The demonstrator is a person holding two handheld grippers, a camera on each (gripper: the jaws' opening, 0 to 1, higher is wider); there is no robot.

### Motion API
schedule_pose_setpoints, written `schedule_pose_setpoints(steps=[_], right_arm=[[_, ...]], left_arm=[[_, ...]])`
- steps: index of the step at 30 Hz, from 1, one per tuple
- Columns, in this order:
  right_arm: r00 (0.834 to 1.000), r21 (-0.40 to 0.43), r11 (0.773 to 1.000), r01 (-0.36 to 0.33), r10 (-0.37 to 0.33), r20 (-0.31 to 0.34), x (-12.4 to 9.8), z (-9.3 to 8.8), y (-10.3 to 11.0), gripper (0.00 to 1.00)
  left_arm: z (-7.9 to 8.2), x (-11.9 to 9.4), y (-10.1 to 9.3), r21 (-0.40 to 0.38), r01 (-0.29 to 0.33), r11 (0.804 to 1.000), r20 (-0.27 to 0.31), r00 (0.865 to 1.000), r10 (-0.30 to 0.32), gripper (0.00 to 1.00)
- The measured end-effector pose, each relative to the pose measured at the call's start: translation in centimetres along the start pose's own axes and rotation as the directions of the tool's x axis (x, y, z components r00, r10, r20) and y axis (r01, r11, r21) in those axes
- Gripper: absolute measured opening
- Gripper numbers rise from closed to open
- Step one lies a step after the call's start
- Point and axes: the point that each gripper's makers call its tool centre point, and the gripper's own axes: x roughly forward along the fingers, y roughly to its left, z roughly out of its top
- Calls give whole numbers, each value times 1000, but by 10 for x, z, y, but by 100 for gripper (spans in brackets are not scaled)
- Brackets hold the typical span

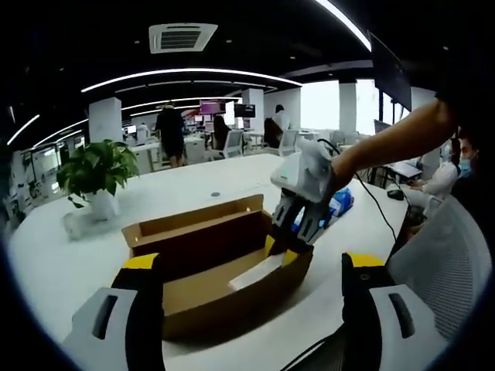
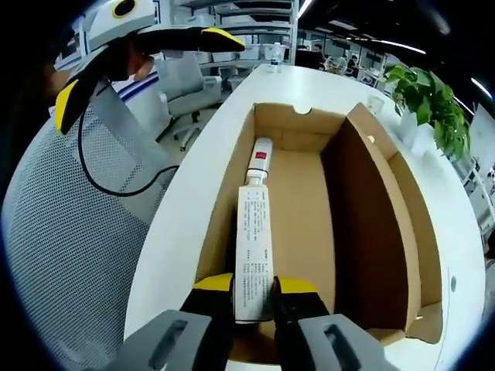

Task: Operate the shoe box by opening the lid, removing the specified soft item, and placing it in the target area until the item is outside and the box remains undamaged.

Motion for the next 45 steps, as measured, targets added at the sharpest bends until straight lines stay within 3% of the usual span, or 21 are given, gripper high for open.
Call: schedule_pose_setpoints(steps=[22,32,45], right_arm=[[996,1,998,68,-68,55,-33,17,-17,14],[993,-27,996,89,-86,86,-64,35,-22,14],[990,-79,989,123,-117,78,-103,40,-27,14]], left_arm=[[-3,2,-2,16,11,1000,-16,1000,-11,100],[-3,1,-3,14,11,1000,-16,1000,-11,100],[-5,2,-6,20,26,999,-23,999,-26,100]])
